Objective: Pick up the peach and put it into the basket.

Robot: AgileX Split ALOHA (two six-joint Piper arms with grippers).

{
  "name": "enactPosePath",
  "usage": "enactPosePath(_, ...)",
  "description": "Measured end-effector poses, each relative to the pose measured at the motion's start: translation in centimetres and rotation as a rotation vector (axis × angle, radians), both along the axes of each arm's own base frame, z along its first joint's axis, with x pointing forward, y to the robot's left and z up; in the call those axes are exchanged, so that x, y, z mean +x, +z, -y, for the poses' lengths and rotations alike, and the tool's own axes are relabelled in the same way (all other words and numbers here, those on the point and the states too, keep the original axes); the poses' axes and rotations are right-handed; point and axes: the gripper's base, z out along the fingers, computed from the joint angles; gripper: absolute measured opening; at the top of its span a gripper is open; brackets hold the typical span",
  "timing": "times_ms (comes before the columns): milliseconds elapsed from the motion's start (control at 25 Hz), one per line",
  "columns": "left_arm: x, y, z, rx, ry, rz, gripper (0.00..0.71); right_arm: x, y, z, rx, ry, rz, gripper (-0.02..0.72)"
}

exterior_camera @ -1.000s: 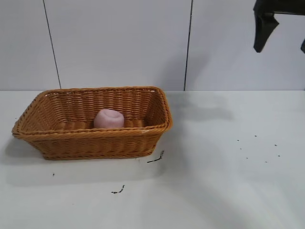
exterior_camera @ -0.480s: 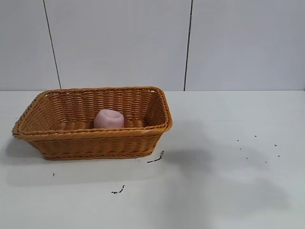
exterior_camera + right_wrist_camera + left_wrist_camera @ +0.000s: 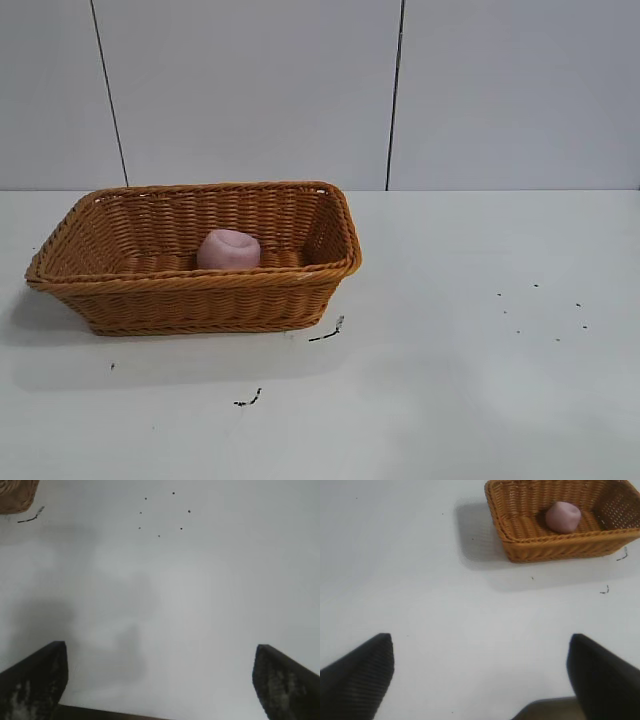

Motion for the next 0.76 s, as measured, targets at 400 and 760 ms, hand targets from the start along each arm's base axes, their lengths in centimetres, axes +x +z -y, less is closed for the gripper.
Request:
enactPosePath(400,0.0,0.0,0.0,0.0,0.0,0.0,0.692,-4.5,0.5,0.0,0.001,0.002,0.296,0.689)
enactPosePath(760,0.0,0.0,0.0,0.0,0.0,0.0,0.692,-4.5,0.5,0.0,0.001,0.002,0.296,0.689)
